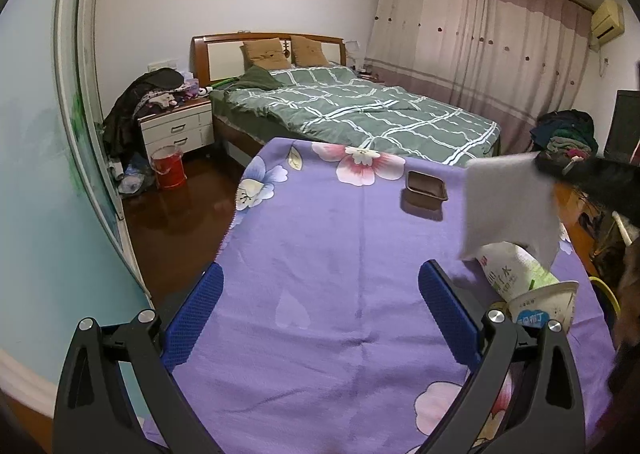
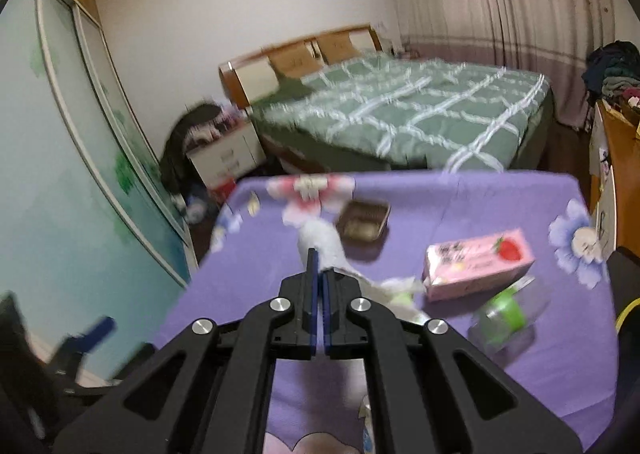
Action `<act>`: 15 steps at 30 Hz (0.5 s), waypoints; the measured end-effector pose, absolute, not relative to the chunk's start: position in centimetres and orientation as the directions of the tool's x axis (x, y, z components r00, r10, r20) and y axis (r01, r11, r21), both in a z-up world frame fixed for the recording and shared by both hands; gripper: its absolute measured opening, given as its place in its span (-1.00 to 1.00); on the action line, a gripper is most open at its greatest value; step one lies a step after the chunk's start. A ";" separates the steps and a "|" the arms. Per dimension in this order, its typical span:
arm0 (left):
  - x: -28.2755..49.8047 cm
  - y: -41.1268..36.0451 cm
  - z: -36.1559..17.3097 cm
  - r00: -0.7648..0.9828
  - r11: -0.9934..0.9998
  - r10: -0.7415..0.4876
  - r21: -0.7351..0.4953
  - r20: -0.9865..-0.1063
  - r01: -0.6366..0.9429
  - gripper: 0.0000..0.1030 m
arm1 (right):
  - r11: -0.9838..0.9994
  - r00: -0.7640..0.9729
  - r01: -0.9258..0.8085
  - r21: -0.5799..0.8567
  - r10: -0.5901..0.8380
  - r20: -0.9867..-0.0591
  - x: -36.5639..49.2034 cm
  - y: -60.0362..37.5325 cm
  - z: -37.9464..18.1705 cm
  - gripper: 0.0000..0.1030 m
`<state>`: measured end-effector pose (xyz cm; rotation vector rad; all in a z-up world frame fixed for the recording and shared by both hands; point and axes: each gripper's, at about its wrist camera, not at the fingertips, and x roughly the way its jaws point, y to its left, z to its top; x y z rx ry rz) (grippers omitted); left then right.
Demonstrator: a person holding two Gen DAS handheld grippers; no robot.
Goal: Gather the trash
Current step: 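Grasp the white tissue with the right gripper and lift it, then carry the tissue over the bin and open the right gripper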
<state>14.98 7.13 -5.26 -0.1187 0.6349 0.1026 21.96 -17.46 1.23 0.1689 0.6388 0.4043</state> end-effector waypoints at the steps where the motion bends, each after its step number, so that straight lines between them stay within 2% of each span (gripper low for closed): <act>1: 15.0 7.0 -5.3 0.800 0.989 0.055 -0.080 -0.597 -0.128 0.88 | 0.908 0.738 -0.313 0.276 0.416 -0.531 21.6 -18.0 1.9 -0.97; 6: 14.8 6.0 -5.1 0.801 0.991 0.038 -0.078 -0.598 -0.105 0.88 | 0.912 0.792 -0.291 0.290 0.399 -0.462 19.8 -21.1 4.7 -0.97; 15: 14.7 3.3 -5.0 0.800 0.996 -0.003 -0.069 -0.600 -0.048 0.88 | 0.933 0.852 -0.206 0.294 0.319 -0.414 17.7 -26.7 6.3 -0.97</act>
